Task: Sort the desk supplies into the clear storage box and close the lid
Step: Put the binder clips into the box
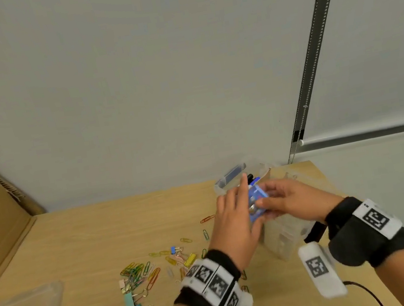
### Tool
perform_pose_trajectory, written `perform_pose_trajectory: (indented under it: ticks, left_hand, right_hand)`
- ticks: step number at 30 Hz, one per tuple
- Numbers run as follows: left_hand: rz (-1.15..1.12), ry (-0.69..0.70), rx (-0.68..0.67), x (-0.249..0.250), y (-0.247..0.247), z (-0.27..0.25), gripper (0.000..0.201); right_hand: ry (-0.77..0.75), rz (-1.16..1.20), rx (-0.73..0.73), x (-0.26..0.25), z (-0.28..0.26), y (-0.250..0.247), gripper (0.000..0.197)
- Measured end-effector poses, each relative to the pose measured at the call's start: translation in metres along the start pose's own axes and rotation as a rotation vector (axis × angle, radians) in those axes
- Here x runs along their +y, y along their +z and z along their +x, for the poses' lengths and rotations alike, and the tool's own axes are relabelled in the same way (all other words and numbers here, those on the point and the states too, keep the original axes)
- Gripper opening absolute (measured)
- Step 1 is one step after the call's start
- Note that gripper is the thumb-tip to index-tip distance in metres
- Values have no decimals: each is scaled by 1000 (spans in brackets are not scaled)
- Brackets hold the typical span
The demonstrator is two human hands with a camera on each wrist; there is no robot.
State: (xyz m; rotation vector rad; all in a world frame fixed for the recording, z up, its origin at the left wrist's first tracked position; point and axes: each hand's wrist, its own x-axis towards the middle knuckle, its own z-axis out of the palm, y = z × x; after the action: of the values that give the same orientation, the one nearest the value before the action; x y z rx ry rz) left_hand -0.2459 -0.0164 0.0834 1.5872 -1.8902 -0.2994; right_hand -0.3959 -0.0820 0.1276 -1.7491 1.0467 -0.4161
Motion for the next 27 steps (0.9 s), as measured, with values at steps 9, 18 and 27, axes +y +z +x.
perform_pose_trajectory:
  ticks: [9, 18, 27]
  left_hand:
    - [211, -213, -218, -36, 59, 44, 65]
    - [197, -239, -222, -36, 60, 44, 61]
    - [179, -244, -231, -39, 62, 45, 62]
  right_hand:
    - [339, -919, 177, 15, 70, -43, 31]
    - [504, -1074, -41, 54, 135, -54, 32]
    - [378, -1232, -201, 168, 233, -78, 46]
